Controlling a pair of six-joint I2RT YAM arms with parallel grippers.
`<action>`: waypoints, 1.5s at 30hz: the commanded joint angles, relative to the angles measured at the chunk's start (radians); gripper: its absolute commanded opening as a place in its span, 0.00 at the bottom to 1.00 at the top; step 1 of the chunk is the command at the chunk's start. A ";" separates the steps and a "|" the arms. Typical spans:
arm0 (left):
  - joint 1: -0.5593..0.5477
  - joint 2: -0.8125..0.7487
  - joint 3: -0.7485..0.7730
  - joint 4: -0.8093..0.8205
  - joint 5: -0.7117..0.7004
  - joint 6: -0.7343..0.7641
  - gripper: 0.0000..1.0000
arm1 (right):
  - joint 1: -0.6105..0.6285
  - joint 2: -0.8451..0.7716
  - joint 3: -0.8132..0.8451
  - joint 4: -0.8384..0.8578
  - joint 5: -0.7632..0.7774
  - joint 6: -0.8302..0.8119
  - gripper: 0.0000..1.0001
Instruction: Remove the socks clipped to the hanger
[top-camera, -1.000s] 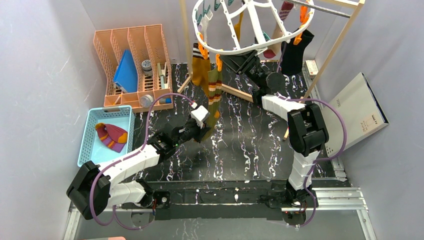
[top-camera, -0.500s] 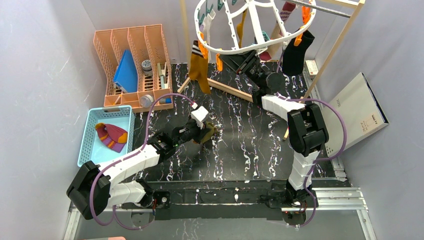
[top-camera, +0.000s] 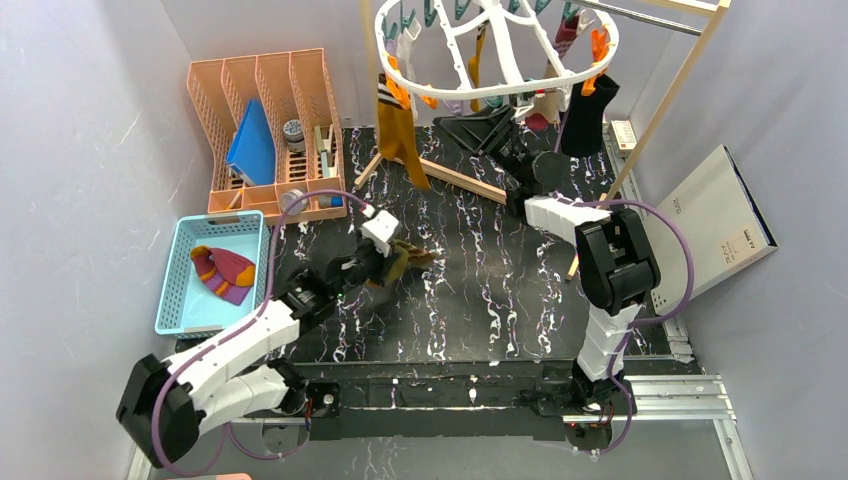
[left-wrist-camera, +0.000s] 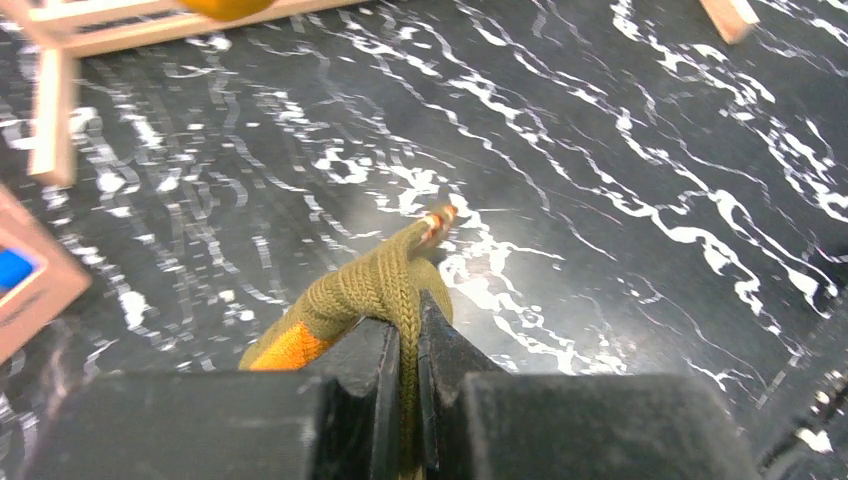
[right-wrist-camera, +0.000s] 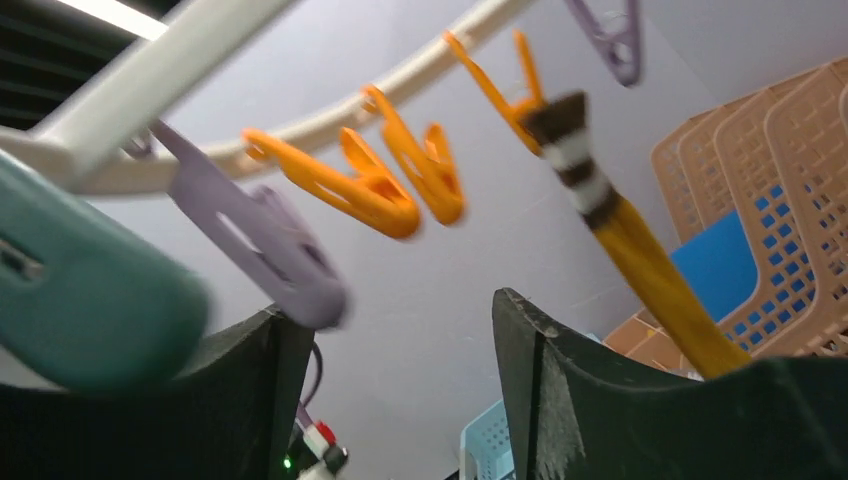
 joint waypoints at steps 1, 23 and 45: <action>0.081 -0.141 0.029 -0.139 -0.088 0.029 0.00 | 0.002 -0.084 -0.071 0.299 -0.002 -0.020 0.75; 0.810 -0.099 0.277 -0.474 -0.336 -0.051 0.00 | -0.020 -0.217 -0.279 0.303 -0.071 -0.024 0.81; 1.119 -0.030 0.089 -0.250 -0.336 -0.270 0.29 | -0.055 -0.273 -0.358 0.303 -0.101 0.024 0.81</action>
